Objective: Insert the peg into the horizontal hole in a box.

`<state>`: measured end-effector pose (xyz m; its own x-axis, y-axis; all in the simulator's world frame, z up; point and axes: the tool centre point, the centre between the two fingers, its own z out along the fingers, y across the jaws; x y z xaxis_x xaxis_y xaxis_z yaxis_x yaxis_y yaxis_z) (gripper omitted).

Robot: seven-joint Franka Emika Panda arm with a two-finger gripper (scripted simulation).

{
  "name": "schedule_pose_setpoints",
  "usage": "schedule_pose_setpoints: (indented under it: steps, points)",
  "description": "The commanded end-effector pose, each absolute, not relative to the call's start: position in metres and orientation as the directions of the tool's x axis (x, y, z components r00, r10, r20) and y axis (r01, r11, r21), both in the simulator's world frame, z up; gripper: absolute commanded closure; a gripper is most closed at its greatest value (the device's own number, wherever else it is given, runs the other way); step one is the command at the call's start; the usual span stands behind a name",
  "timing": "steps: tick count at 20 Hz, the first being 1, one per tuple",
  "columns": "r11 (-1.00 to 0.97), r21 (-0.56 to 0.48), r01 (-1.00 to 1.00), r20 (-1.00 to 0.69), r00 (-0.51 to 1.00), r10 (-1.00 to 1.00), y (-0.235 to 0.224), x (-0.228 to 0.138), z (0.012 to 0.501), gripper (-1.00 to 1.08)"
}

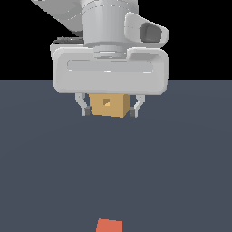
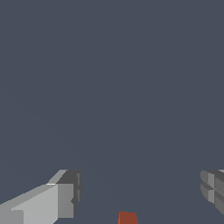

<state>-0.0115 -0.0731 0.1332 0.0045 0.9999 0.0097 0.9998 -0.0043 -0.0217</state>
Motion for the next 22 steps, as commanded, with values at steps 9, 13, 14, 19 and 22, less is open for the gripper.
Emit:
schedule_pose_setpoints:
  steps: [9, 13, 14, 19, 22]
  points:
    - [-0.055, -0.011, 0.998, 0.002, 0.055, 0.998, -0.217, -0.018, 0.097, -0.92]
    - [-0.073, -0.007, 0.997, 0.001, 0.073, 0.997, -0.269, -0.02, 0.084, -0.92]
    - [-0.077, -0.006, 0.997, 0.001, 0.077, 0.997, -0.28, -0.021, 0.081, -0.92]
    - [-0.091, -0.002, 0.996, 0.0, 0.091, 0.996, -0.321, -0.022, 0.071, -0.92]
    - [-0.097, -0.001, 0.995, 0.0, 0.097, 0.995, -0.335, -0.023, 0.068, -0.92]
